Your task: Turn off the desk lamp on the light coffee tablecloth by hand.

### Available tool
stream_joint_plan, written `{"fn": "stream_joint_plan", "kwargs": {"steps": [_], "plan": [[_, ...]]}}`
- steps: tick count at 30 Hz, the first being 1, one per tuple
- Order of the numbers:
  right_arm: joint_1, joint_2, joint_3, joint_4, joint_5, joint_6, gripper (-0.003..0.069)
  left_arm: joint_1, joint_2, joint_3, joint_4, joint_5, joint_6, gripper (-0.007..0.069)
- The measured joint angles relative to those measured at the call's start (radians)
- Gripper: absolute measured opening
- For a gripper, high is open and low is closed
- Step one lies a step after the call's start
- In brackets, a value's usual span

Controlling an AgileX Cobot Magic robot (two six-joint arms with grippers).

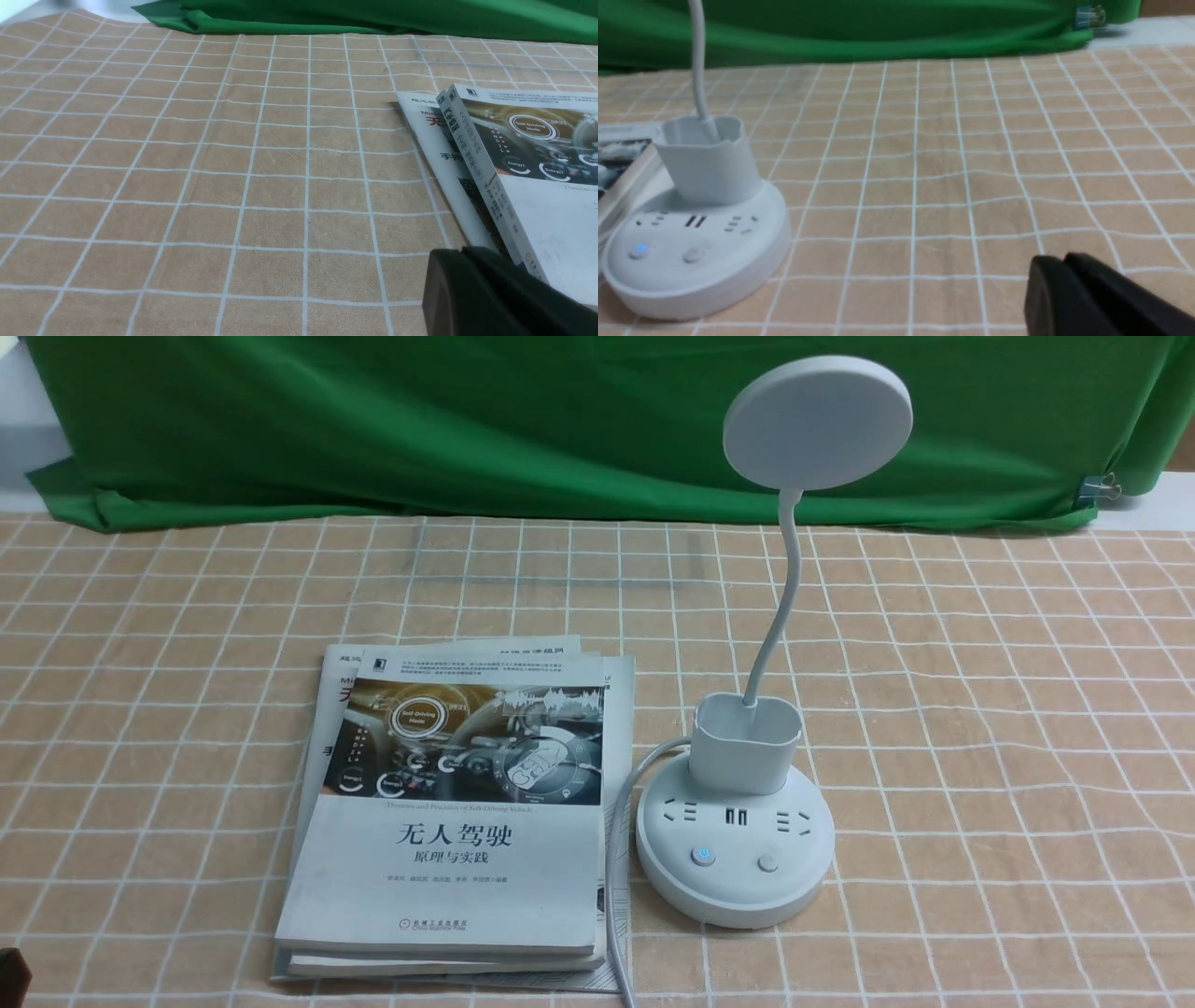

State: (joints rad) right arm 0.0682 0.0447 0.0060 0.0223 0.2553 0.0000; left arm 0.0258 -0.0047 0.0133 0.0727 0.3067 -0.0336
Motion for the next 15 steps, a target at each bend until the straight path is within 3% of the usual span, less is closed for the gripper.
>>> {"fn": "stream_joint_plan", "kwargs": {"steps": [6, 15], "plan": [[-0.001, -0.043, 0.0, -0.002, -0.025, -0.085, 0.0034, 0.0, 0.0, 0.0, 0.0, 0.0, 0.0, 0.0005], [-0.001, -0.043, 0.0, -0.002, -0.024, -0.101, 0.0034, 0.0, 0.0, 0.0, 0.0, 0.0, 0.0, 0.0005]]}}
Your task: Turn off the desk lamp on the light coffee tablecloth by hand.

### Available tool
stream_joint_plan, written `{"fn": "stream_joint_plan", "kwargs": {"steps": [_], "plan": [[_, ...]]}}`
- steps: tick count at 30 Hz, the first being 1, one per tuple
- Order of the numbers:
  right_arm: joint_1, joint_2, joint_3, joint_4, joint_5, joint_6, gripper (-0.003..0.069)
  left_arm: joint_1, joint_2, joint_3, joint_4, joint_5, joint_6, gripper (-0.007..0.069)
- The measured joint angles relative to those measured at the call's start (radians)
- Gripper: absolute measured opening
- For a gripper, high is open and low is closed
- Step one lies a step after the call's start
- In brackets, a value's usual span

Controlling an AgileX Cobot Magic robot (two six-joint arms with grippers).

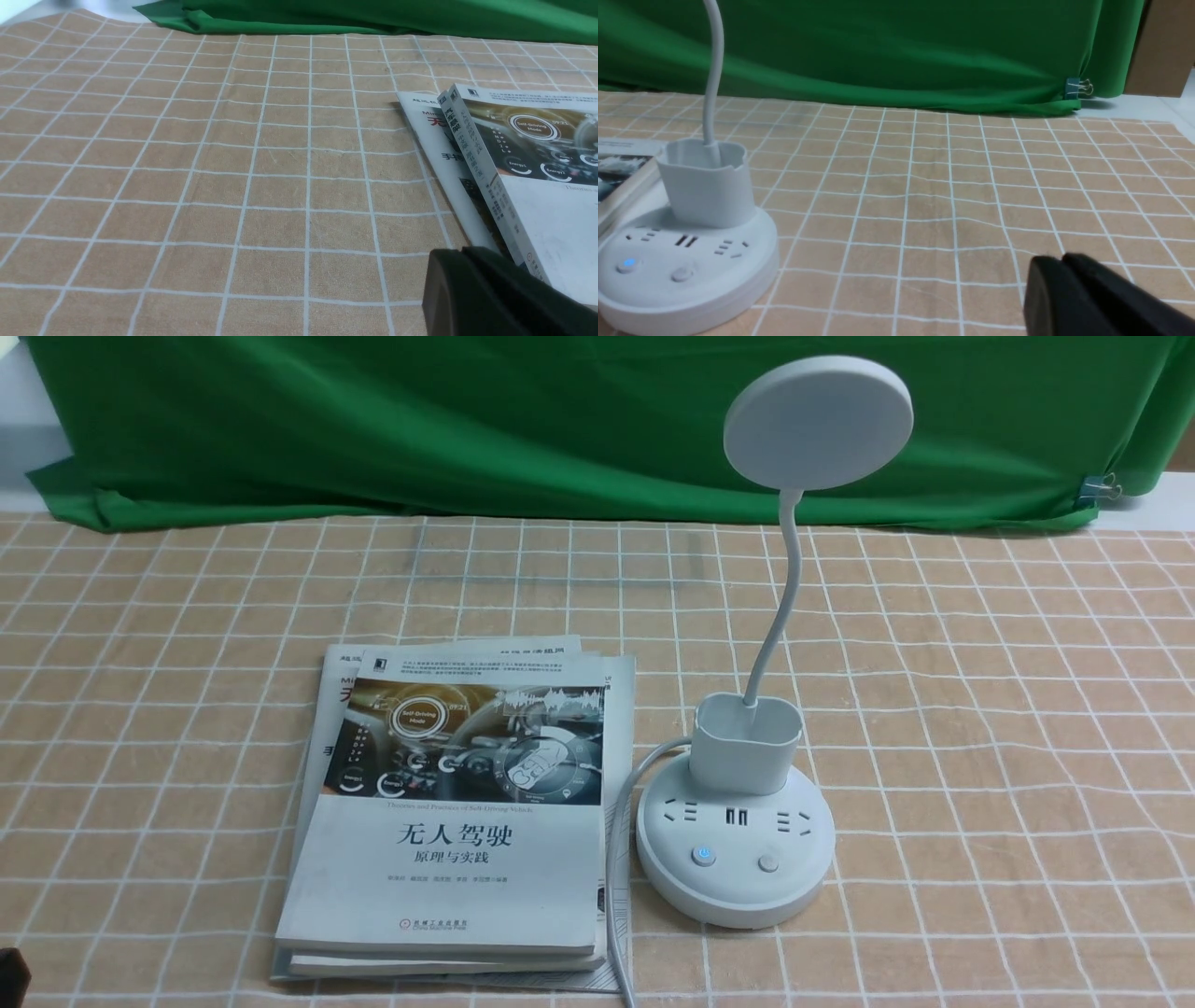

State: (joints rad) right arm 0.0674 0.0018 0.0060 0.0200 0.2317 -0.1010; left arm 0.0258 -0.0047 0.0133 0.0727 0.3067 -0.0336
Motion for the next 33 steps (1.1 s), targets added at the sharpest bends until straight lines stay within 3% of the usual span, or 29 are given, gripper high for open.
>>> {"fn": "stream_joint_plan", "kwargs": {"steps": [33], "plan": [[0.0, 0.0, 0.0, 0.0, 0.0, 0.002, 0.0097, 0.0, 0.0, 0.0, 0.0, 0.0, 0.0, 0.0005]]}}
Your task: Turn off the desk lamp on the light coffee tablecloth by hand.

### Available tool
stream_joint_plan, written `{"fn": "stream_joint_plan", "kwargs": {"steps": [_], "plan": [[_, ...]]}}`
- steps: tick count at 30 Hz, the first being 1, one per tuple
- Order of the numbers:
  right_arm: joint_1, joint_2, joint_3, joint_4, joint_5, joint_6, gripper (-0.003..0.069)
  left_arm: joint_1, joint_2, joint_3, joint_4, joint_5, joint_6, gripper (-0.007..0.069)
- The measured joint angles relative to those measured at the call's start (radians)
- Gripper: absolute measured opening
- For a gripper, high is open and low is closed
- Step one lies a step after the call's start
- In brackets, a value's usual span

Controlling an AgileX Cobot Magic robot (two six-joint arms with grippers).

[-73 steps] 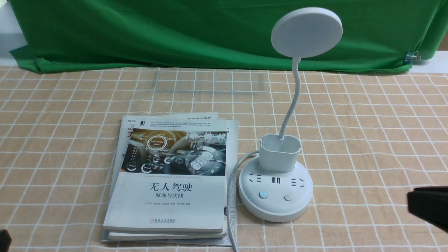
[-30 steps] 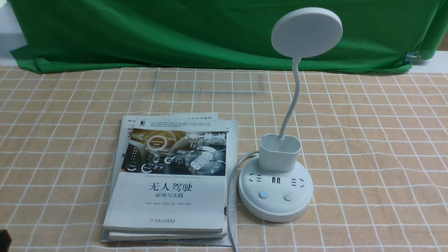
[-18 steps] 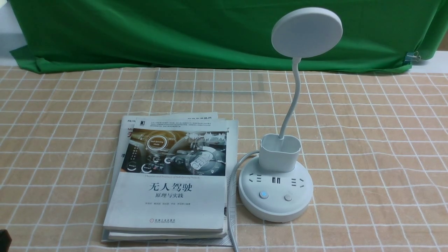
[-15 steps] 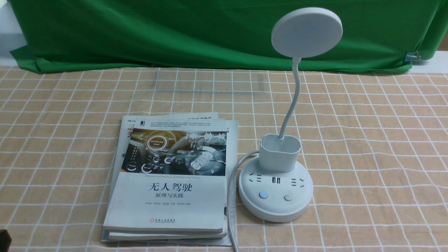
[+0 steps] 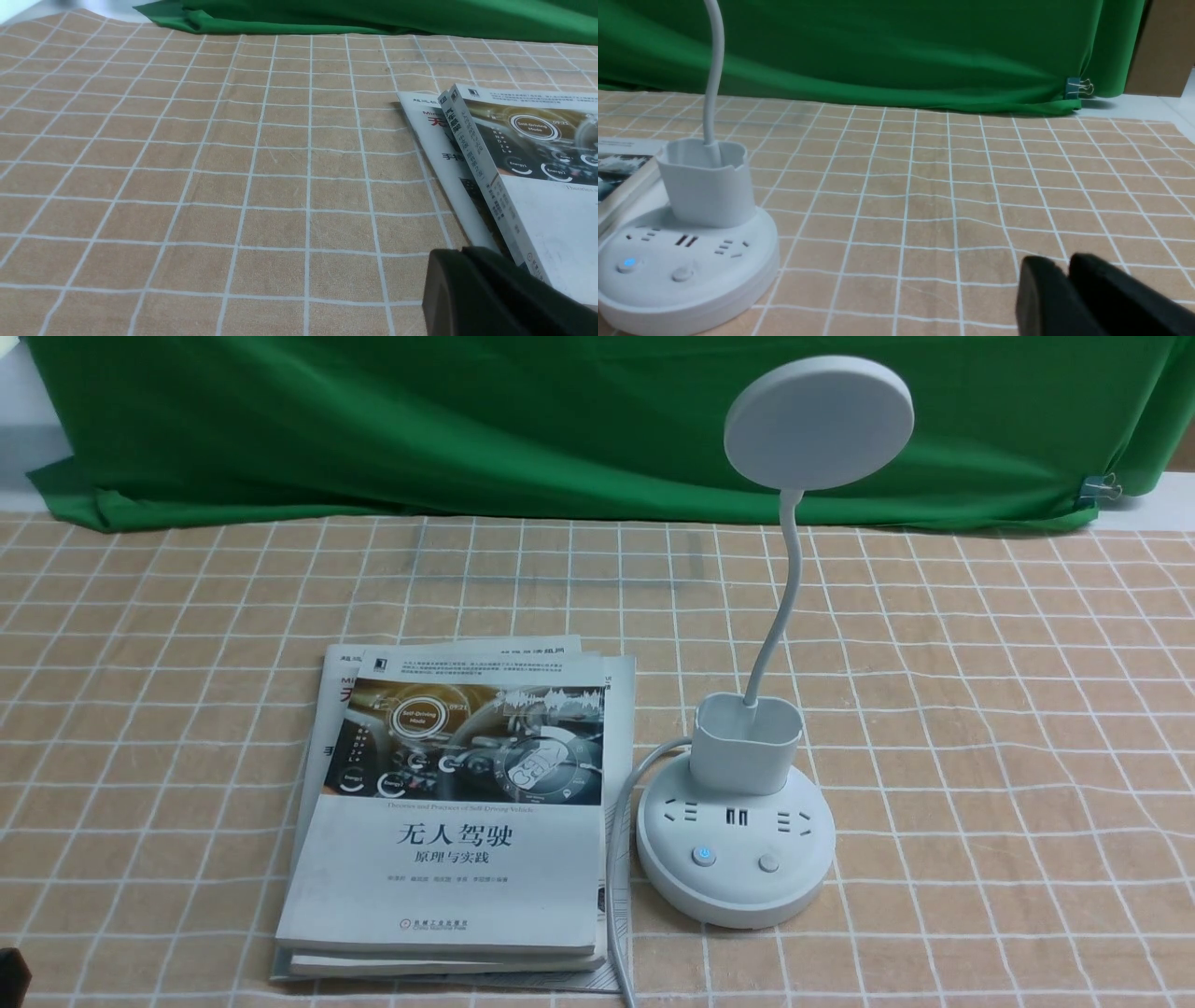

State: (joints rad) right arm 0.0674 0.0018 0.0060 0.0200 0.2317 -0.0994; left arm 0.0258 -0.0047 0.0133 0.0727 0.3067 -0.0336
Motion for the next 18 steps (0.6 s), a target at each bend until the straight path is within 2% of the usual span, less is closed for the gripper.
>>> {"fn": "stream_joint_plan", "kwargs": {"steps": [18], "plan": [[0.0, 0.0, 0.0, 0.0, 0.0, 0.0, 0.0139, 0.0, 0.0, 0.0, 0.0, 0.0, 0.0, 0.0005]]}}
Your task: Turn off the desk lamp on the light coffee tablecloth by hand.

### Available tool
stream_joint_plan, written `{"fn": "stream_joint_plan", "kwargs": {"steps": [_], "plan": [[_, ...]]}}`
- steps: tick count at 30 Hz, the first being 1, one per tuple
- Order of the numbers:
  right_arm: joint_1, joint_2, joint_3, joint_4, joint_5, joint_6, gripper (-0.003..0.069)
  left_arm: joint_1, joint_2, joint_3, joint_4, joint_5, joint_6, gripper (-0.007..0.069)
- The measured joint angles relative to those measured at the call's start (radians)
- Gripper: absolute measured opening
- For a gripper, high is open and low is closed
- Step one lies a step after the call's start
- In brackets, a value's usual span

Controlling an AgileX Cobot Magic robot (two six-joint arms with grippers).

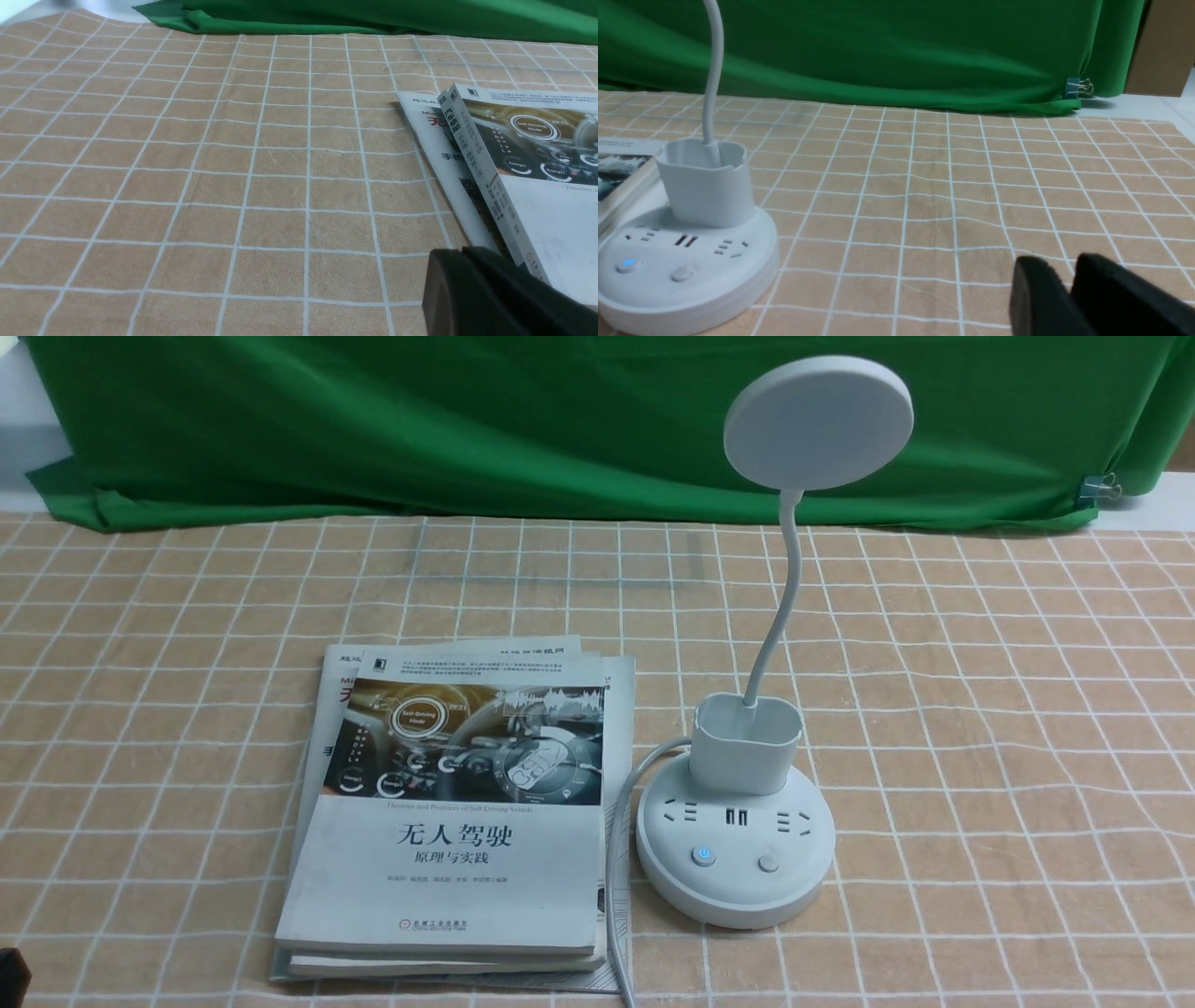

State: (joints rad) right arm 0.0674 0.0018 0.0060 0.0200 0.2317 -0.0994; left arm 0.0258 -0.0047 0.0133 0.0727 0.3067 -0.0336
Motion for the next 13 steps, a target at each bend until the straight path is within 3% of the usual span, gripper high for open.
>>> {"fn": "stream_joint_plan", "kwargs": {"steps": [13], "plan": [[0.0, 0.0, 0.0, 0.0, 0.0, -0.001, 0.0158, 0.0, 0.0, 0.0, 0.0, 0.0, 0.0, 0.0005]]}}
